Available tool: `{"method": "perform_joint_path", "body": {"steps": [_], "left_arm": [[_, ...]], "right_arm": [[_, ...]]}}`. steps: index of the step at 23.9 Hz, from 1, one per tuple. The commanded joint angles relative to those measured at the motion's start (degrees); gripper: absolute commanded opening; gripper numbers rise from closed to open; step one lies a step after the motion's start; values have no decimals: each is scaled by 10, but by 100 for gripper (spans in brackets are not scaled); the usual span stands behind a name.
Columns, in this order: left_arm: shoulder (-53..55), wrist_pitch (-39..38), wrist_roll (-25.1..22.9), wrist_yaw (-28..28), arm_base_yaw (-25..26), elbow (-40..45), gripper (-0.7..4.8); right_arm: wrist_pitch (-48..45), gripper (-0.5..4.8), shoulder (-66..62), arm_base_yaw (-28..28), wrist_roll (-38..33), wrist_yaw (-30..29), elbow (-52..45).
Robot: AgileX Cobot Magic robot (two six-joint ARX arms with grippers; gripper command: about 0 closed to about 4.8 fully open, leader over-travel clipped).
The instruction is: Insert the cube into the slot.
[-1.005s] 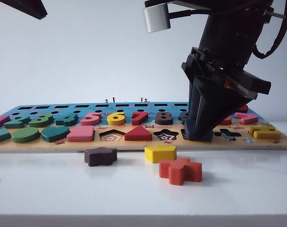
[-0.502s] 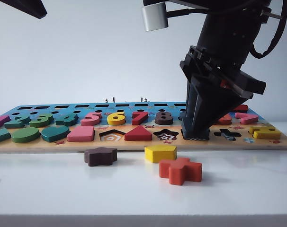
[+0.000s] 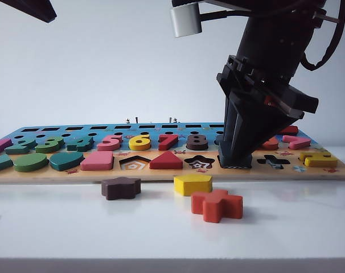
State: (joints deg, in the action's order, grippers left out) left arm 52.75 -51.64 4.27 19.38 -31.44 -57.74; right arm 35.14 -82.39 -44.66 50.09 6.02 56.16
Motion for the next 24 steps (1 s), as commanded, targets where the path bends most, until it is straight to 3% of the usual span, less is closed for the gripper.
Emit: {"method": "perform_joint_path", "body": {"steps": [1,13,24], "left_arm": [[-3,8,-2,2,0,-2,20],[-3,8,-2,2,0,-2,20],[-3,8,-2,2,0,-2,20]], "right_arm": [[-4,159,2,1,-10,-2,0],[-9,228,2,1,-10,-2,0],[-9,230,2,6,-13,0,-1]]}}
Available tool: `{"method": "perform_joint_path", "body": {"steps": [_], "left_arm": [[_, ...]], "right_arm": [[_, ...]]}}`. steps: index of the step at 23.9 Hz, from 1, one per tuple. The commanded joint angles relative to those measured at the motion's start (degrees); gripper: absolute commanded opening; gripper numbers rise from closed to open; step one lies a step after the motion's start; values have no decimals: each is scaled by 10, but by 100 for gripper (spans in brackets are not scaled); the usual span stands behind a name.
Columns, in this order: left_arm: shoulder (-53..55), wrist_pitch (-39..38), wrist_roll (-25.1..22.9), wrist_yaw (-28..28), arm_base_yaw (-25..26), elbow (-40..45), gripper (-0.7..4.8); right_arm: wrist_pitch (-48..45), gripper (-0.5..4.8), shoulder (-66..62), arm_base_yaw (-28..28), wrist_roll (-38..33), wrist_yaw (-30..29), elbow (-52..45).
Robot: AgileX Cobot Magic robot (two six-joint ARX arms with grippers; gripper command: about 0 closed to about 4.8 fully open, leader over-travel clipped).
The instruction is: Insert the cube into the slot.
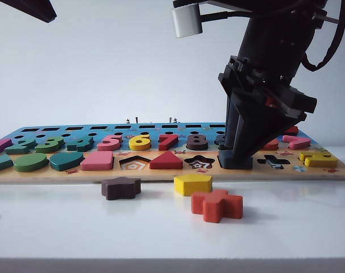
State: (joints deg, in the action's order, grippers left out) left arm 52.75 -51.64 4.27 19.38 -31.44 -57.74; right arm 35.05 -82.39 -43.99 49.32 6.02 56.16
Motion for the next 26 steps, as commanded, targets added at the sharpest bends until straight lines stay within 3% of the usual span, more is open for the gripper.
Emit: {"method": "perform_joint_path", "body": {"steps": [1,26], "left_arm": [[-3,8,-2,2,0,-2,20],[-3,8,-2,2,0,-2,20]], "right_arm": [[-8,230,2,0,-10,0,-1],[-17,230,2,-1,-34,0,-1]]}}
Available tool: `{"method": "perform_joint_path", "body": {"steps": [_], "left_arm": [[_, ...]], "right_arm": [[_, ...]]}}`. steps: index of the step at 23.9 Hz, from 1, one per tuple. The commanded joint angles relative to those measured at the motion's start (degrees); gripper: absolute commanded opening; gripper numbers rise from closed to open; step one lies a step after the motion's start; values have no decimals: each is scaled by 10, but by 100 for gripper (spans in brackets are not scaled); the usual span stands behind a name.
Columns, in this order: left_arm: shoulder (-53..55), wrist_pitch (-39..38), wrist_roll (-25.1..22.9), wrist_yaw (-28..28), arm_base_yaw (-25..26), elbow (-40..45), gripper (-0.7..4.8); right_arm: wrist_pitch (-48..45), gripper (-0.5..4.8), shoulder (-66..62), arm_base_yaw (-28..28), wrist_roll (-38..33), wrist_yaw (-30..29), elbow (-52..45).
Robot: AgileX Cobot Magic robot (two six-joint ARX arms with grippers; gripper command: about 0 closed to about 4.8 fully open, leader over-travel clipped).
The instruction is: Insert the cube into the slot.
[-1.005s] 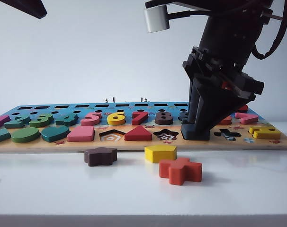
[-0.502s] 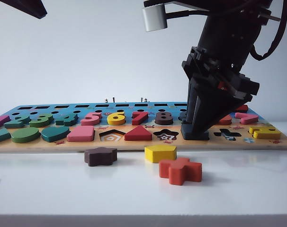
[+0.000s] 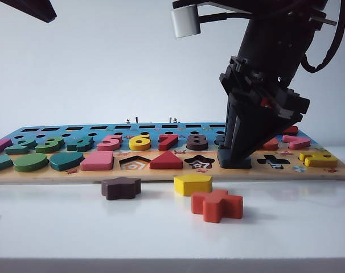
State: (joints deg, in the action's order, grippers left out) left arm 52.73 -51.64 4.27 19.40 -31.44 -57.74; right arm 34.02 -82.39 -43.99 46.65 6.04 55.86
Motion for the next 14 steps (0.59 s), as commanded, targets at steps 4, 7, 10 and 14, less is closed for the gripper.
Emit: {"method": "perform_joint_path", "body": {"steps": [4,7,10,14], "left_arm": [[-3,8,-2,1,0,-2,20],[-3,8,-2,1,0,-2,20],[-3,8,-2,1,0,-2,20],[-3,8,-2,1,0,-2,20]], "right_arm": [[-3,230,2,-1,-8,0,2],[4,230,2,-1,-8,0,2],[11,230,2,-1,-17,0,2],[9,230,2,-1,-17,0,2]]}}
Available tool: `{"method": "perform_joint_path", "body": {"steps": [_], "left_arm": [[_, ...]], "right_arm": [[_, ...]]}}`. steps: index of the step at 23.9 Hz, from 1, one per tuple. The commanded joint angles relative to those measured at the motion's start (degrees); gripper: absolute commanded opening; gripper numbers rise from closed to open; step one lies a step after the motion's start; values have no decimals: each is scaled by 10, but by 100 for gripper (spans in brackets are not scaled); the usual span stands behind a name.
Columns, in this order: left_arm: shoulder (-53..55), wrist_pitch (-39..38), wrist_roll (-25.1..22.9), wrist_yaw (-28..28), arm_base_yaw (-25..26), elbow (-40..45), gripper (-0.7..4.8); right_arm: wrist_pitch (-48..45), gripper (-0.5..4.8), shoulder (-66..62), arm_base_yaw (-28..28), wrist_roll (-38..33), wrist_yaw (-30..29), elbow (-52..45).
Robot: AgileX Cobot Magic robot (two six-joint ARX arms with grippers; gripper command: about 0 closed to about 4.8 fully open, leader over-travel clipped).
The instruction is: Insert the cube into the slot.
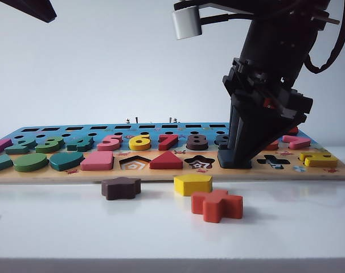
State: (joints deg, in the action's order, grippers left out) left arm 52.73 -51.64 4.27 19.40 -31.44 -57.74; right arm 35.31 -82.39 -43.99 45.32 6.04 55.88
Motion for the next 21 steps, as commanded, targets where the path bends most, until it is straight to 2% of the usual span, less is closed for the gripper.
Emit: {"method": "perform_joint_path", "body": {"steps": [1,10,18,19,21], "left_arm": [[-2,8,-2,1,0,-2,20],[-3,8,-2,1,0,-2,20],[-2,8,-8,-5,0,-2,20],[-5,8,-8,-31,1,-2,20],[-10,10,-8,-64,2,-2,20]], "right_arm": [[-5,230,2,-1,-4,0,2],[-28,230,41,-1,-18,1,3],[-71,230,103,1,-174,2,3],[-81,230,115,1,-213,3,3],[-90,229,128,2,-238,4,3]]}}
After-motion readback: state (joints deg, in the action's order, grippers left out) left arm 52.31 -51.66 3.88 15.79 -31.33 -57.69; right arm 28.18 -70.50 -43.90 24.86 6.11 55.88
